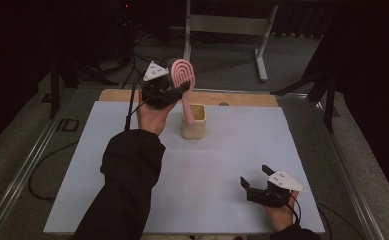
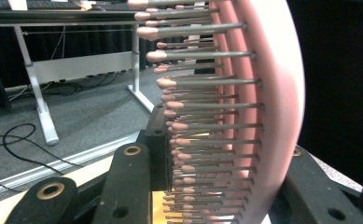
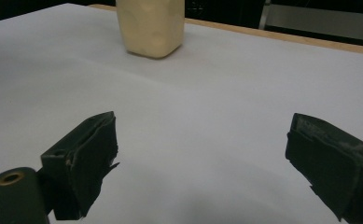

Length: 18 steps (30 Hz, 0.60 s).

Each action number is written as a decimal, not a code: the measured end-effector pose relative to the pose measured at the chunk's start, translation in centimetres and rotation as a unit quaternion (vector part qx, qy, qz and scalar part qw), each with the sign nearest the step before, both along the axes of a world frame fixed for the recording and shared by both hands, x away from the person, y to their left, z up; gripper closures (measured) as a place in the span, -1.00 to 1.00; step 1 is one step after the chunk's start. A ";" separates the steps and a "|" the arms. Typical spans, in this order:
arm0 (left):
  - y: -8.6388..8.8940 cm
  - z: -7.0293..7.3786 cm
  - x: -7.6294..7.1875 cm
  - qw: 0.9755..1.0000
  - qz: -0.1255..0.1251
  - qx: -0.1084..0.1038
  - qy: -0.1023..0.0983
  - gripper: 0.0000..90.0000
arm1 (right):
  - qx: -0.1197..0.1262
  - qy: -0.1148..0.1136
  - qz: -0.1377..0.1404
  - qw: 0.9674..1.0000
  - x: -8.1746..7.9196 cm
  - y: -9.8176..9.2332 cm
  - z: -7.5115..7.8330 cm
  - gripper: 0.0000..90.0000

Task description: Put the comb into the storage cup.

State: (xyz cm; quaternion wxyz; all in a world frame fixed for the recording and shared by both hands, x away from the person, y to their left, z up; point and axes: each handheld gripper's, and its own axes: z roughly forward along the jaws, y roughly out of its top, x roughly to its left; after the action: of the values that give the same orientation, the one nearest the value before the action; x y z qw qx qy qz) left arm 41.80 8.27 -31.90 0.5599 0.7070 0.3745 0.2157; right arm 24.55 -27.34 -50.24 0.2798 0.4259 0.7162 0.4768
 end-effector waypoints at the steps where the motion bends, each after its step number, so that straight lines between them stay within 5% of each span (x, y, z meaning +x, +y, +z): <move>1: 0.0 0.0 0.0 1.000 0.002 -0.002 0.000 0.43 | -0.001 0.000 0.000 1.000 0.0 0.0 0.0 -0.80; 18: -0.7 -0.5 0.4 1.000 0.019 -0.009 -0.007 0.43 | 0.000 0.000 0.001 1.000 0.0 0.0 0.0 -0.80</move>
State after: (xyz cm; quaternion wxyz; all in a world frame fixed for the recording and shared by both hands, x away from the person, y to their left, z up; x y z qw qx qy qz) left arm 42.24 7.61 -32.36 0.5645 0.6932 0.3861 0.2275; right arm 24.50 -27.33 -50.20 0.2793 0.4251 0.7169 0.4769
